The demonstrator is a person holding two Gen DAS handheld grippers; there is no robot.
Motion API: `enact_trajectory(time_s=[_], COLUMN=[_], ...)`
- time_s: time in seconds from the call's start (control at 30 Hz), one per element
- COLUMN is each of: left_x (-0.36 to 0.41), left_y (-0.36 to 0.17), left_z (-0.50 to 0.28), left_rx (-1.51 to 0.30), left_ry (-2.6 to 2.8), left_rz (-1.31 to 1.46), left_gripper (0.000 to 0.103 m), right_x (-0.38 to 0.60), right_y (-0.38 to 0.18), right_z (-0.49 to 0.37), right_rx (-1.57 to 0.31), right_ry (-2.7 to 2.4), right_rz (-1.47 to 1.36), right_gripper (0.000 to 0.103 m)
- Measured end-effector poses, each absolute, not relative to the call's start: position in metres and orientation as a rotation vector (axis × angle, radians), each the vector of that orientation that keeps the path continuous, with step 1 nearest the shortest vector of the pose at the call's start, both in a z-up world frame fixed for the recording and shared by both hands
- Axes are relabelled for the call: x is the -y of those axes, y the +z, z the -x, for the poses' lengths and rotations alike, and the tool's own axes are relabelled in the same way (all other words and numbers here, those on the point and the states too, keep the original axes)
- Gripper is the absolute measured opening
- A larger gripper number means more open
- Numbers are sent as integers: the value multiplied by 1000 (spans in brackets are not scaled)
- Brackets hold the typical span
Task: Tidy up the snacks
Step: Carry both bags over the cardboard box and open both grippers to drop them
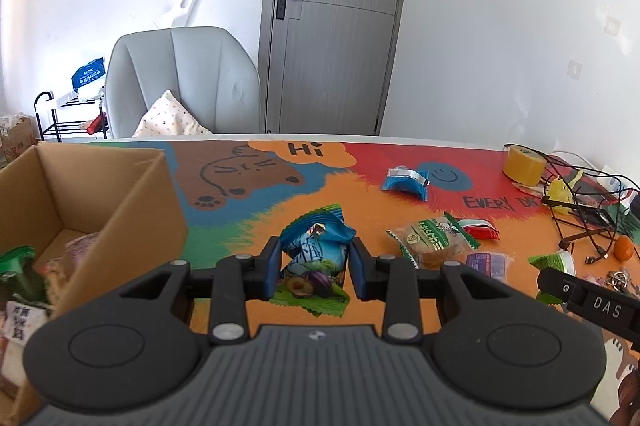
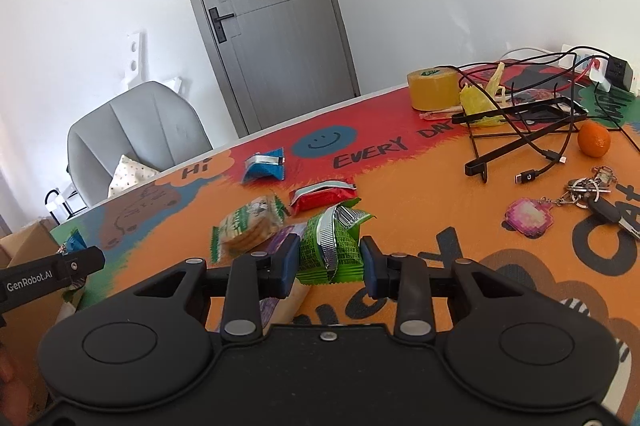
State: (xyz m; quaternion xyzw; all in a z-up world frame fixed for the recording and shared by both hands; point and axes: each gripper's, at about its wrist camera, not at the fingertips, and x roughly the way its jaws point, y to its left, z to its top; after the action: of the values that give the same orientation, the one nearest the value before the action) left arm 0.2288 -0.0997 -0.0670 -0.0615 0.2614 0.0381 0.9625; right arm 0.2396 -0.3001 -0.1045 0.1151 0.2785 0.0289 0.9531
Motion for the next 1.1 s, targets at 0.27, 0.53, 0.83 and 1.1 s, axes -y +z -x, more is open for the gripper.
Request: enact_trajectory(time_s=[0.27, 0.53, 0.83, 1.1], left_x=[79, 57, 32, -3], left_y=[-66, -54, -29, -15], left_z=[-196, -165, -142, -140], left_rx=[-486, -463, -404, -378], left_ry=[106, 105, 122, 167], left_rz=[150, 179, 191, 184], left_gripper=[34, 34, 34, 34], right_x=[282, 259, 218, 187], right_y=[-108, -109, -92, -79], right_z=[-210, -186, -178, -179], right_rx=[-543, -540, -503, -483], right_ry=[67, 103, 202, 268], right_rz=[-211, -187, -168, -139], right_gripper=[34, 34, 34, 34])
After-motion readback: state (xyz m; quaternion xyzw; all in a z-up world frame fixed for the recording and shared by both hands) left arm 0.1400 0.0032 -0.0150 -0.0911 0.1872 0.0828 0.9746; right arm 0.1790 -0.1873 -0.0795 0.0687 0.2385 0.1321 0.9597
